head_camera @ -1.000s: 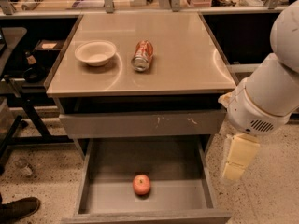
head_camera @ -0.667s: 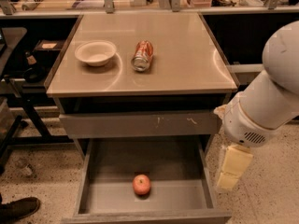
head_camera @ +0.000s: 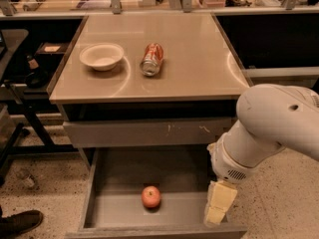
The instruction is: Pick apple from middle drawer and place on counter
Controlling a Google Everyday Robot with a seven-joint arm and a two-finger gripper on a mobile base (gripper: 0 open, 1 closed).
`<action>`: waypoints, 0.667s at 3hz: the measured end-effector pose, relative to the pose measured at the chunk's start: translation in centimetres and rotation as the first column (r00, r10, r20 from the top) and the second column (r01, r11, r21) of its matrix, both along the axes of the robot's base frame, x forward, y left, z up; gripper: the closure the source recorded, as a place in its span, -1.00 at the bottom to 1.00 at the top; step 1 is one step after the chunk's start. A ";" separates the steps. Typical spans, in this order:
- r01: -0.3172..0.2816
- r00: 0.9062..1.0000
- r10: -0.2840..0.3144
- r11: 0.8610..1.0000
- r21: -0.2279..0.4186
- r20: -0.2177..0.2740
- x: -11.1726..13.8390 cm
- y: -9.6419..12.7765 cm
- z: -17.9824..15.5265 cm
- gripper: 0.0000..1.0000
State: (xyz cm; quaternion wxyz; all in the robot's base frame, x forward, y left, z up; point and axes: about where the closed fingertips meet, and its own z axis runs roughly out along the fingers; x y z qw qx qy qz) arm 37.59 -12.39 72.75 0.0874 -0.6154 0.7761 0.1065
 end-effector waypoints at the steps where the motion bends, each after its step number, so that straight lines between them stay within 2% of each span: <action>1: 0.000 1.000 0.000 1.000 0.000 0.000 0.0 0.0 0.0 -1.00; 2: 0.024 1.000 -0.024 0.999 0.034 -0.007 0.5 1.5 -2.4 -1.00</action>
Offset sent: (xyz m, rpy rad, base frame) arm 0.0157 0.0425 -0.0712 0.1047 0.0182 -0.0759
